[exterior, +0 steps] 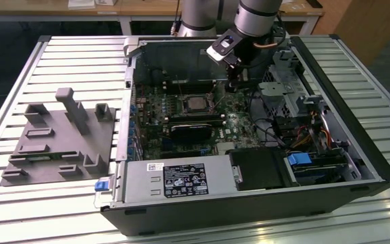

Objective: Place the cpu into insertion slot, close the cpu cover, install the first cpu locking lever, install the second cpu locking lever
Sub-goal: 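Close the cpu cover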

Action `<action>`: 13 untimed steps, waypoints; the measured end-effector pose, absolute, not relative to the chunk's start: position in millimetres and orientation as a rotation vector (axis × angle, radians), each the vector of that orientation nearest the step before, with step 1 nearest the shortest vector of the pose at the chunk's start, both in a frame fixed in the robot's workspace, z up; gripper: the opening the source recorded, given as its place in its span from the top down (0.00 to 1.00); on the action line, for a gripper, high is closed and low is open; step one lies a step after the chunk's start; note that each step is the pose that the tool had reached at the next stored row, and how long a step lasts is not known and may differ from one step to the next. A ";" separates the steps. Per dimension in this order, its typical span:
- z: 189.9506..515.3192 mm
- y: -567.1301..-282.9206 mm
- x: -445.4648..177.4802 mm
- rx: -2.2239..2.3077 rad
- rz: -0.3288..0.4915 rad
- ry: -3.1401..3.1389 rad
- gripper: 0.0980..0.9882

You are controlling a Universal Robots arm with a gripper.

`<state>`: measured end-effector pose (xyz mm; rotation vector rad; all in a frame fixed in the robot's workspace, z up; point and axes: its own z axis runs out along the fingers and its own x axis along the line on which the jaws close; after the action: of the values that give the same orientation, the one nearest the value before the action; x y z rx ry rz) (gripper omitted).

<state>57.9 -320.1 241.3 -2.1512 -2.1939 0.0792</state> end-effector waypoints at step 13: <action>241.3 -320.1 44.9 -2.158 0.072 -2.201 0.99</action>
<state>44.9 -320.1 241.3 -2.1583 -2.2010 0.0718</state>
